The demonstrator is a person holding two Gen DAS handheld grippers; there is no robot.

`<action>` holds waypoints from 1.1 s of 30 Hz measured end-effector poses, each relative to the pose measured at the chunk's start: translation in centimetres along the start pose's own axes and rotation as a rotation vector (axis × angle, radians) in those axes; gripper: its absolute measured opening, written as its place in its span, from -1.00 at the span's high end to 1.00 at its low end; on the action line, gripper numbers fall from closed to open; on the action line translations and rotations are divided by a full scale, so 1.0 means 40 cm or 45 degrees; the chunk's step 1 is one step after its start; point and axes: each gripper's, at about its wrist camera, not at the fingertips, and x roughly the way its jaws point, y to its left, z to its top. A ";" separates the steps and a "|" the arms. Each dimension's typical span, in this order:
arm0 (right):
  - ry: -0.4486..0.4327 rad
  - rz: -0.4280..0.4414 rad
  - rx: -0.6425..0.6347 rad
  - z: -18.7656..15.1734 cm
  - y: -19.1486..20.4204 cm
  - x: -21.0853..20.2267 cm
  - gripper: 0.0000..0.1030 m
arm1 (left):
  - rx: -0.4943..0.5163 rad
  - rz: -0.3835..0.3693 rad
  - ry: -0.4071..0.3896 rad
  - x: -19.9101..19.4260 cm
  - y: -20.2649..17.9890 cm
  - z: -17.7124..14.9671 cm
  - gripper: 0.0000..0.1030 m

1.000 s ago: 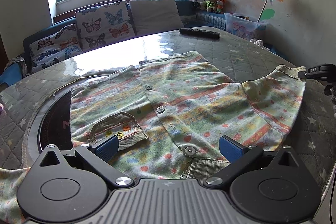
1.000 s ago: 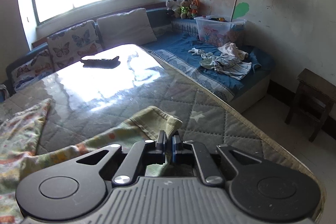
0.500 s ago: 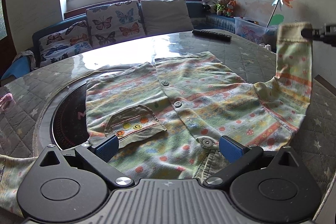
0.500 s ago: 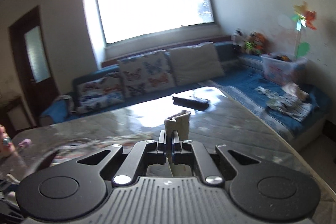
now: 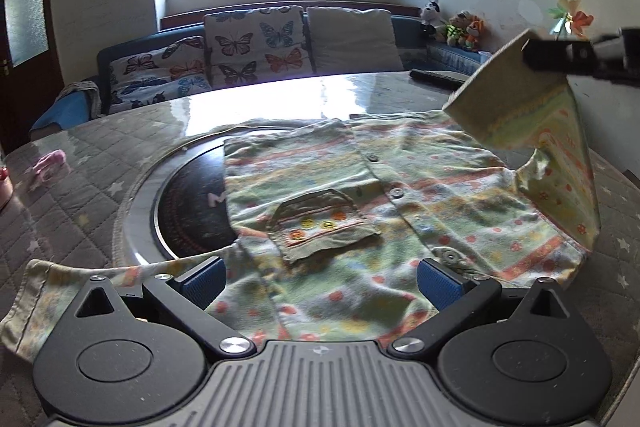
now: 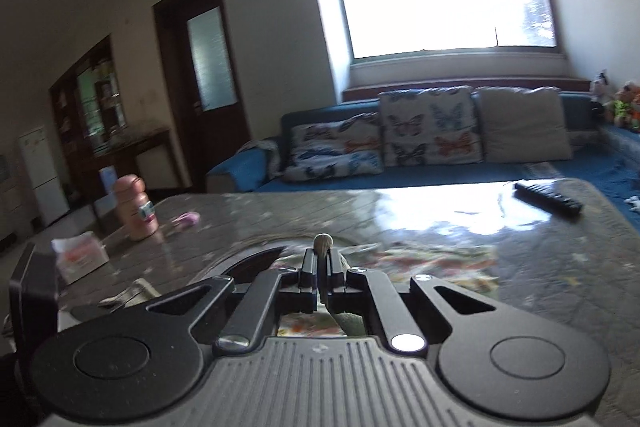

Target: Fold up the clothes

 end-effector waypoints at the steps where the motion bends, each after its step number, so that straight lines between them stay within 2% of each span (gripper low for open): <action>1: 0.009 0.012 -0.008 -0.004 0.009 0.008 0.93 | -0.010 0.010 0.001 -0.001 0.008 -0.001 -1.00; 5: 0.097 0.114 -0.093 -0.052 0.090 0.046 0.93 | -0.036 0.040 -0.006 -0.004 0.033 -0.003 -1.00; 8: 0.160 0.170 -0.136 -0.086 0.120 0.054 0.80 | -0.056 0.058 -0.011 -0.004 0.049 0.000 -1.00; 10: 0.201 0.201 -0.160 -0.108 0.131 0.055 0.62 | -0.063 0.067 -0.015 -0.005 0.057 0.002 -1.00; 12: 0.224 0.204 -0.173 -0.126 0.128 0.042 0.61 | -0.066 0.070 -0.020 -0.006 0.061 0.005 -1.00; 16: 0.271 0.115 -0.123 -0.153 0.068 0.011 0.59 | -0.059 0.050 -0.035 -0.010 0.057 0.010 -1.00; 19: 0.308 -0.007 -0.038 -0.178 -0.016 0.004 0.59 | -0.035 0.003 -0.038 -0.004 0.036 0.014 -0.93; 21: 0.333 -0.092 0.018 -0.196 -0.070 -0.001 0.59 | -0.017 -0.035 -0.030 0.007 0.022 0.016 -0.69; 25: 0.391 -0.208 0.090 -0.232 -0.147 -0.006 0.59 | 0.013 -0.103 0.002 0.031 -0.006 0.021 -0.34; 27: 0.398 -0.226 0.126 -0.244 -0.177 -0.017 0.69 | 0.037 -0.142 0.017 0.041 -0.018 0.021 -0.14; 31: 0.378 -0.252 0.108 -0.237 -0.183 -0.035 0.68 | 0.072 -0.192 0.061 0.068 -0.036 0.021 -0.09; 33: 0.376 -0.260 0.104 -0.228 -0.188 -0.032 0.68 | 0.079 -0.209 0.086 0.084 -0.042 0.020 0.04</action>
